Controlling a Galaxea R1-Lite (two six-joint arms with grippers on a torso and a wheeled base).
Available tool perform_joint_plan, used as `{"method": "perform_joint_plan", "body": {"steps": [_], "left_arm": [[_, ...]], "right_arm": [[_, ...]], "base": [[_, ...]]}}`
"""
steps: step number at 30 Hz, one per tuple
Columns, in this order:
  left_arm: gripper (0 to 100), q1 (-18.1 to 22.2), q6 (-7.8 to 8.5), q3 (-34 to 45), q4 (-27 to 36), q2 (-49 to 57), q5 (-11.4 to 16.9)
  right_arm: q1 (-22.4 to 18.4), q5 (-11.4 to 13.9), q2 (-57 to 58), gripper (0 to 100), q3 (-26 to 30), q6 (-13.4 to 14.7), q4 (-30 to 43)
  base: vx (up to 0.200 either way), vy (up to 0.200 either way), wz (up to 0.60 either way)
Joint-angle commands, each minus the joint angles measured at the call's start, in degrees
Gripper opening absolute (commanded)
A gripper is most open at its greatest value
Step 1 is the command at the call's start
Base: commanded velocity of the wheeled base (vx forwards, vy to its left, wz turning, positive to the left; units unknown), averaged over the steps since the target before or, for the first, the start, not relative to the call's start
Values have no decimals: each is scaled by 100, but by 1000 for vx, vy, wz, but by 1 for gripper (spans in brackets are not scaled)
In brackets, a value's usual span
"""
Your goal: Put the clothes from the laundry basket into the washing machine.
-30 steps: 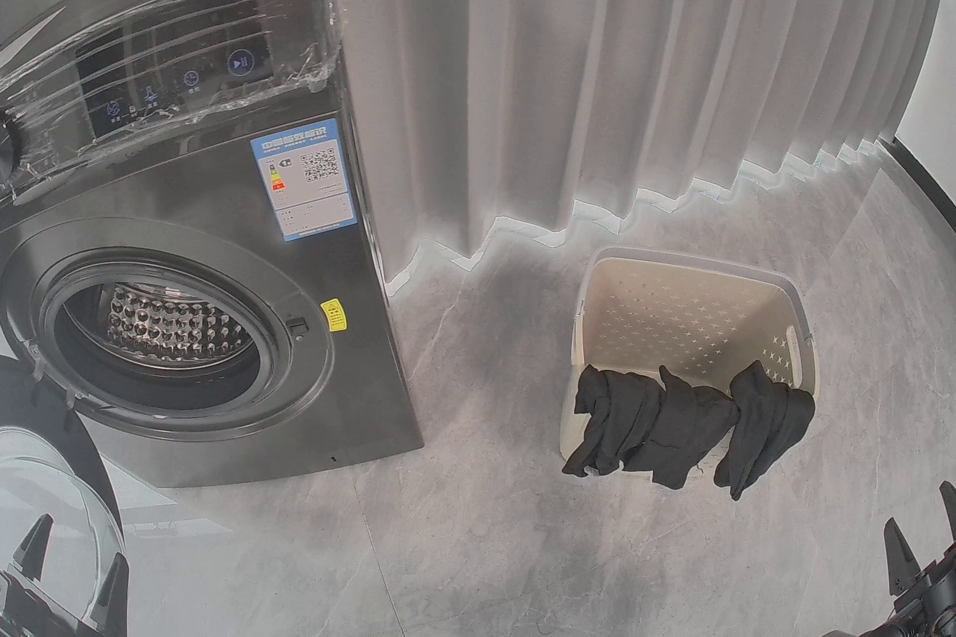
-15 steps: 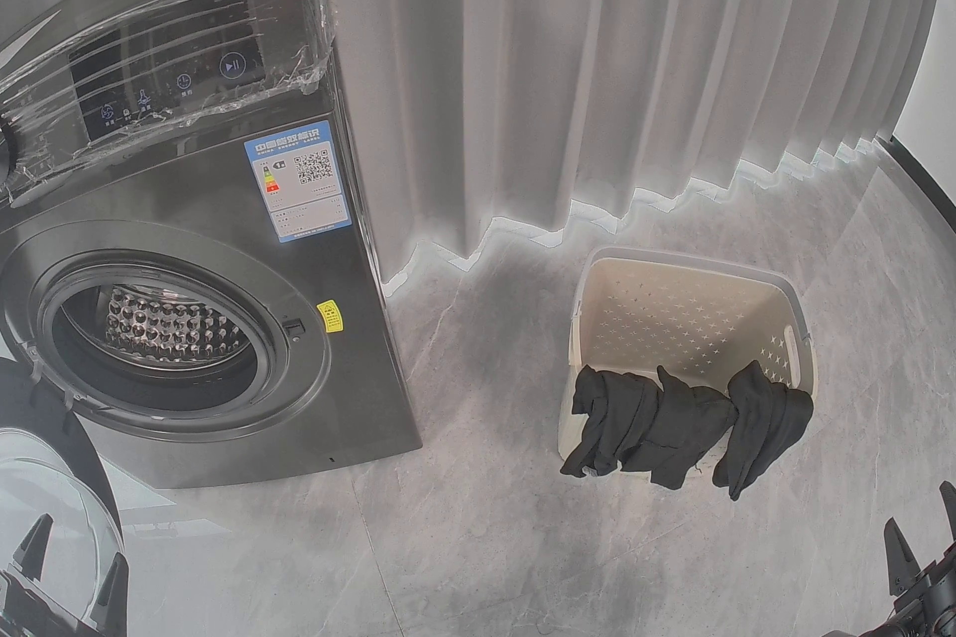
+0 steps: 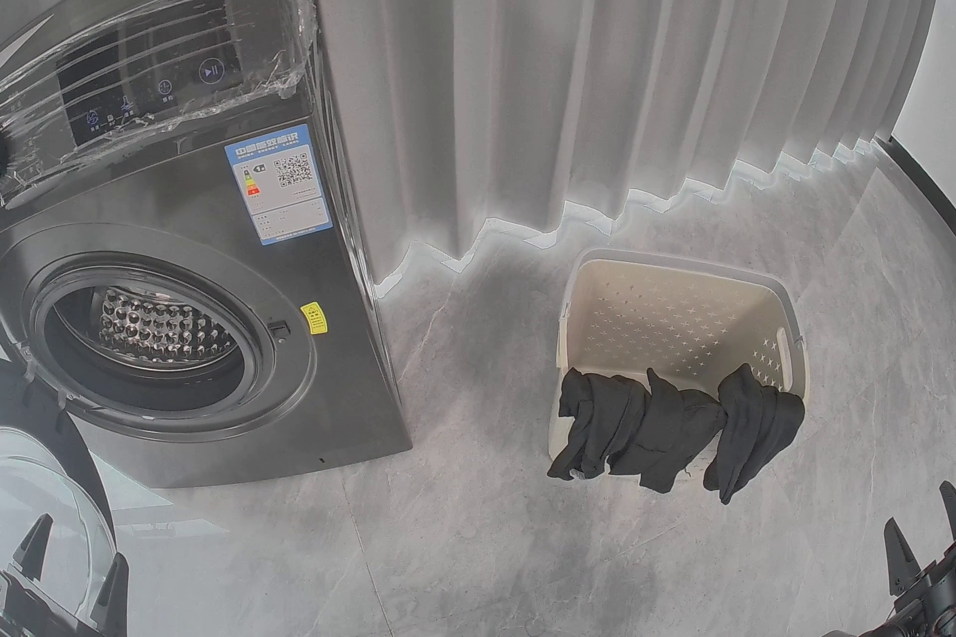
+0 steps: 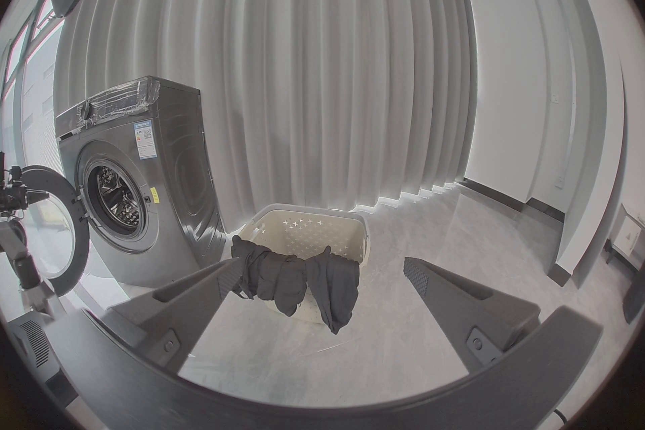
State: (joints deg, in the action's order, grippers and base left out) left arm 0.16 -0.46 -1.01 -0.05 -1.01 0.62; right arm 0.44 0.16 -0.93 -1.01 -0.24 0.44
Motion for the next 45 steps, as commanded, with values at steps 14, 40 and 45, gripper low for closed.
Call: {"method": "perform_joint_plan", "body": {"steps": [14, 40, 45], "left_arm": [[100, 2, 2, 101, -4, 101, -9], [100, 2, 2, 101, 5, 101, -9], [100, 2, 2, 101, -4, 101, -18]], "right_arm": [[0, 2, 75, 100, 92, -2, 0], [0, 11, 75, 100, 92, -11, 0], [0, 2, 75, 100, 92, -2, 0]], "base": [[0, 0, -343], [0, -69, 0], [0, 0, 0]]}}
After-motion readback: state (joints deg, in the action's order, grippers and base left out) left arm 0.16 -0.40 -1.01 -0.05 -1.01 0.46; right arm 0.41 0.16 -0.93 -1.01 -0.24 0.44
